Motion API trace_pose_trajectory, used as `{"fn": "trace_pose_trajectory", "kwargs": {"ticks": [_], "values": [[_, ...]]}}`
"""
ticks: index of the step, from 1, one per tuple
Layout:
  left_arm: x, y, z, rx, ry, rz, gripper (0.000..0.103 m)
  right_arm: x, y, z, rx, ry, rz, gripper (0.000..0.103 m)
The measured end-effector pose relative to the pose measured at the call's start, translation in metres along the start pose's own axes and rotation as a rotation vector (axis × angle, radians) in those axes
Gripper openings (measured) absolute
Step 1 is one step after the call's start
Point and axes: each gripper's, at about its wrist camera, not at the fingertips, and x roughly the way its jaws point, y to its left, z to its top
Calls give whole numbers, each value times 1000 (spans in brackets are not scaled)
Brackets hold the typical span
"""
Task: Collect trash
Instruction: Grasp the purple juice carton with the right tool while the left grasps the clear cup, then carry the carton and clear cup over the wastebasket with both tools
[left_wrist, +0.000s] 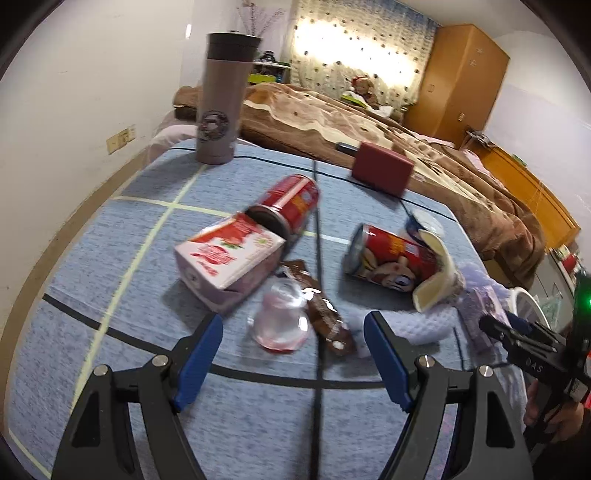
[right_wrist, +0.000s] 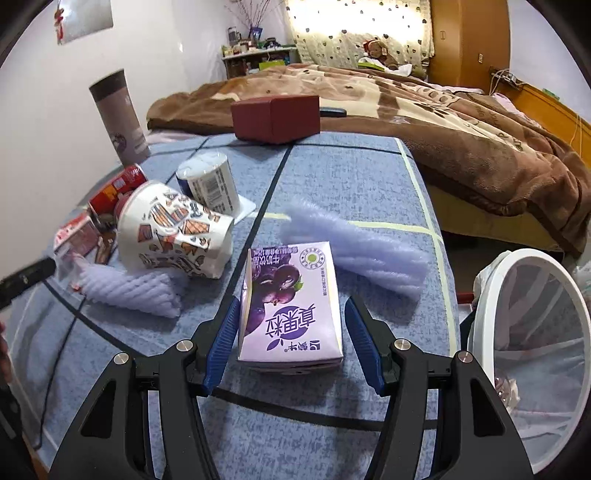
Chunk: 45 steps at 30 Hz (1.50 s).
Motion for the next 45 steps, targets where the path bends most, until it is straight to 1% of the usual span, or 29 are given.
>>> {"fn": "trace_pose_trajectory", "kwargs": {"ticks": [3, 5, 6, 9, 14, 16, 17, 19, 21, 23, 25, 28, 30, 32, 34, 45], "values": [[2, 11, 1, -31, 3, -4, 80, 1, 2, -2, -10, 12, -13, 60], [8, 11, -1, -25, 24, 2, 80, 3, 3, -3, -7, 27, -11, 60], [9, 11, -3, -27, 20, 12, 80, 3, 3, -5, -4, 26, -9, 58], [13, 7, -5, -12, 23, 8, 80, 1, 1, -6, 8, 14, -14, 57], [26, 2, 2, 5, 30, 56, 80, 1, 1, -5, 13, 9, -11, 57], [29, 3, 4, 1, 25, 64, 79, 1, 2, -6, 13, 7, -13, 57], [30, 2, 4, 1, 18, 66, 76, 1, 3, -6, 13, 6, -14, 57], [31, 2, 5, -6, 16, 54, 74, 2, 2, -5, 13, 4, -13, 57], [33, 2, 6, -12, 15, 53, 69, 1, 3, -6, 15, 3, -12, 57], [34, -1, 6, 3, 12, 59, 69, 2, 2, -5, 15, 2, -15, 57], [37, -2, 6, 9, 21, 57, 64, 2, 2, -6, 18, 2, -14, 57], [38, -4, 5, 13, 25, 52, 53, 1, 3, -6, 20, 0, -12, 57], [38, -4, 5, 11, 29, 42, 41, 0, 2, -6, 21, -2, -11, 57], [38, -4, 4, 12, 31, 46, 37, 0, 2, -6, 23, -2, -8, 57], [37, -5, 3, 19, 26, 50, 31, 0, 2, -6, 24, -4, -7, 57], [28, -11, -1, 28, 15, 40, 31, -4, 2, -7, 29, -15, 3, 57]]}}
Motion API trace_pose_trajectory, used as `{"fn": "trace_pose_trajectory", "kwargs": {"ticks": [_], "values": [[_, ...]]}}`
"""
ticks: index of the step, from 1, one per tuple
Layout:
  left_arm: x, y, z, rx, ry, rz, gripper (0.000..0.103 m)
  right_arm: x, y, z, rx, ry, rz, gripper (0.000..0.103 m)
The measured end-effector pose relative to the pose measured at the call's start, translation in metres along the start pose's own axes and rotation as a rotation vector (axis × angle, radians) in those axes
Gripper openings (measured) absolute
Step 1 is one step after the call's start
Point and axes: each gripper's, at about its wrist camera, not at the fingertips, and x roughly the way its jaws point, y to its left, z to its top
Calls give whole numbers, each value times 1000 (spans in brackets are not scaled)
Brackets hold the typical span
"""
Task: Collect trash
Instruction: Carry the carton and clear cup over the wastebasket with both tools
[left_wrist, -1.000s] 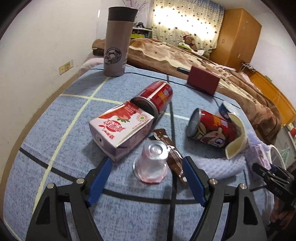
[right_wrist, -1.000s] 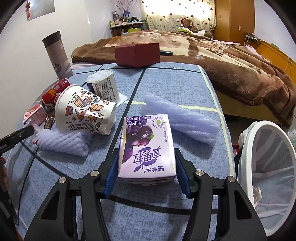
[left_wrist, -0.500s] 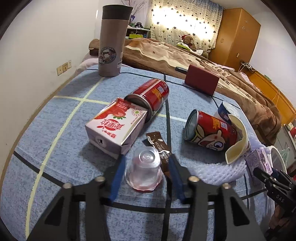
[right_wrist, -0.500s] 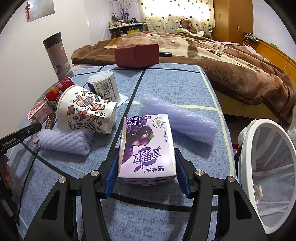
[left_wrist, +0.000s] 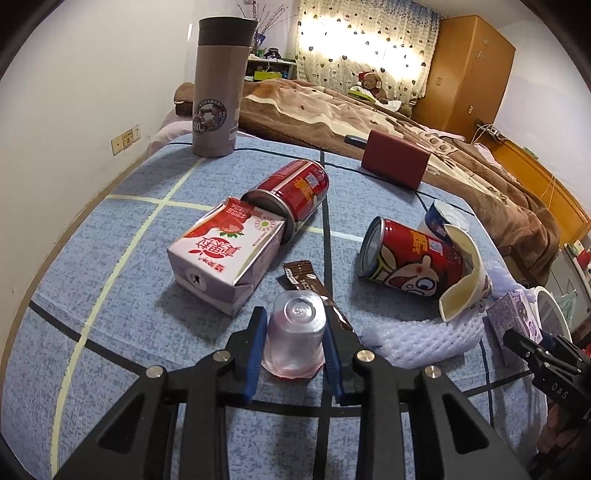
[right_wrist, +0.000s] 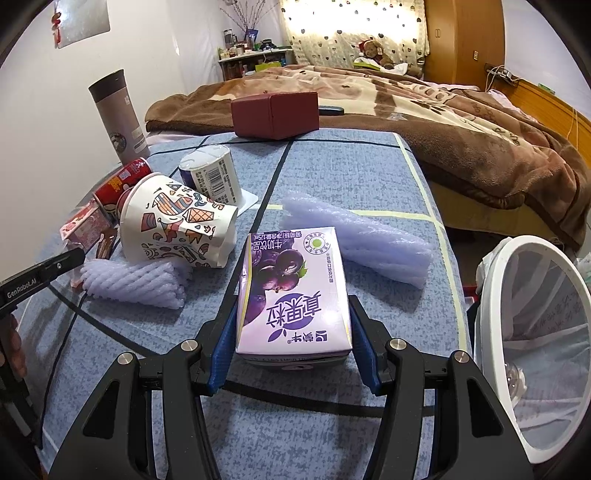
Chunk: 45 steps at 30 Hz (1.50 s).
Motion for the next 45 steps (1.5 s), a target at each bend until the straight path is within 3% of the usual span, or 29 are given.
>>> {"fn": "trace_pose_trajectory", "kwargs": {"ticks": [9, 22, 45], "values": [[-15, -9, -3, 18, -26, 2, 31, -6, -2, 0, 12, -19, 12, 57], [-40, -43, 0, 69, -73, -59, 31, -26, -14, -1, 50, -64, 23, 57], [-50, -174, -1, 259, -88, -243, 31, -73, -89, -15, 163, -134, -65, 57]]}}
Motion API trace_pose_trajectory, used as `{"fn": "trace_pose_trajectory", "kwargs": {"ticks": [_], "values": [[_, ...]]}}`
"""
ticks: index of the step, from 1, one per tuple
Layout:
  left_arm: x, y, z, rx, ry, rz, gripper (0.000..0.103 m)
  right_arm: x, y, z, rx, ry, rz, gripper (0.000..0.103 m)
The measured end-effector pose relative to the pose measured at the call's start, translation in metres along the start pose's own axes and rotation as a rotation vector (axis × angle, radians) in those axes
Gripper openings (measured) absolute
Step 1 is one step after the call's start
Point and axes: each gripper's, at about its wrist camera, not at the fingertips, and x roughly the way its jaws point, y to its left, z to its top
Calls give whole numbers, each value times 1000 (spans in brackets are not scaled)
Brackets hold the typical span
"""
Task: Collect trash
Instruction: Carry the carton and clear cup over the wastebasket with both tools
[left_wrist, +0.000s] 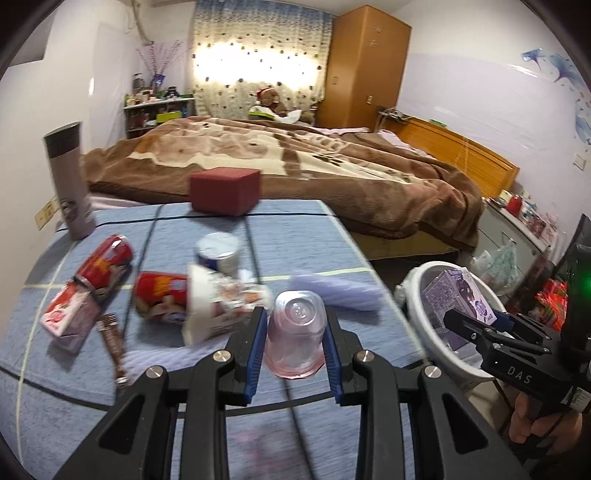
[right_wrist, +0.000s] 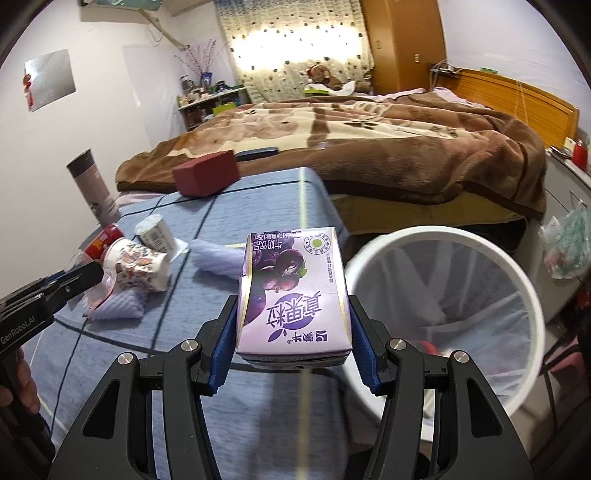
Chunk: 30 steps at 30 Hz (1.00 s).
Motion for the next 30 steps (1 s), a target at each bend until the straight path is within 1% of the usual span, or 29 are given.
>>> {"fn": "trace_pose_trajectory", "kwargs": {"ticks": [9, 17, 24, 30], "values": [[23, -65, 9, 80, 23, -110, 31, -10, -37, 1, 45, -11, -52, 57], [47, -119, 13, 134, 53, -190, 31, -10, -73, -1, 99, -9, -102, 57], [68, -163, 14, 179, 83, -238, 31, -9, -105, -4, 134, 12, -137, 57], [85, -187, 9, 195, 117, -266, 31, -1, -127, -10, 154, 50, -153, 57]]}}
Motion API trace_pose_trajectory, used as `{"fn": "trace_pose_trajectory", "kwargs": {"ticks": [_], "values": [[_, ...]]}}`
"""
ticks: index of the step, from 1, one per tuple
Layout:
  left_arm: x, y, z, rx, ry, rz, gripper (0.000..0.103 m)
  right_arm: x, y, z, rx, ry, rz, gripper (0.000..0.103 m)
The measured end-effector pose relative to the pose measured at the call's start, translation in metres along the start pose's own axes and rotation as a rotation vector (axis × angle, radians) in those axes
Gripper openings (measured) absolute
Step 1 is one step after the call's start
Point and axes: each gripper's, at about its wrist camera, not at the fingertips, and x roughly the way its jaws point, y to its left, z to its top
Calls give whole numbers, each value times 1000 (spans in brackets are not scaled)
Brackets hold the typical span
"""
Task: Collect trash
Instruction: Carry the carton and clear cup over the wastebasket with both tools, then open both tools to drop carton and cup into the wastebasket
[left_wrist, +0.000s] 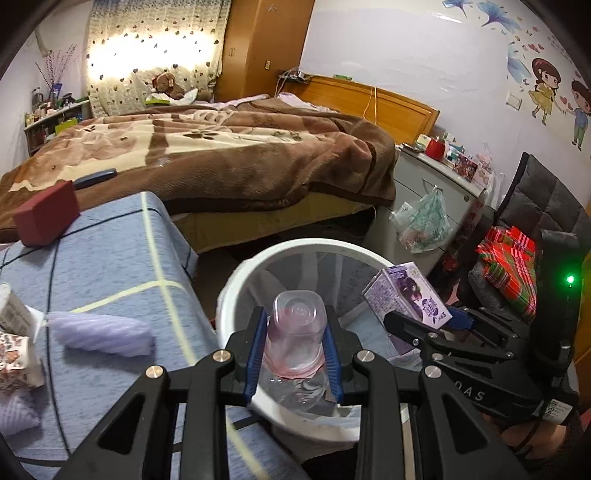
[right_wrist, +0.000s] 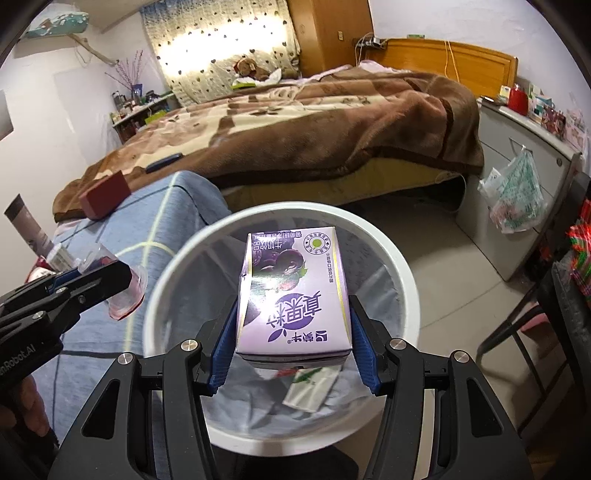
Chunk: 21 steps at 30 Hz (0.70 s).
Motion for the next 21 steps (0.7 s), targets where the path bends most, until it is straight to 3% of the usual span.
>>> {"fn": "trace_pose_trajectory", "kwargs": {"ticks": [10, 11, 14, 21], "values": [[20, -6, -4, -5, 48, 3, 31, 9, -21, -3, 16, 17, -31, 58], [20, -6, -3, -6, 46, 1, 34, 9, -21, -3, 17, 18, -38, 58], [19, -3, -3, -24, 43, -18, 62, 11, -22, -3, 23, 26, -47, 58], [13, 3, -3, -38, 33, -21, 64, 9, -24, -5, 27, 23, -57, 59]]}}
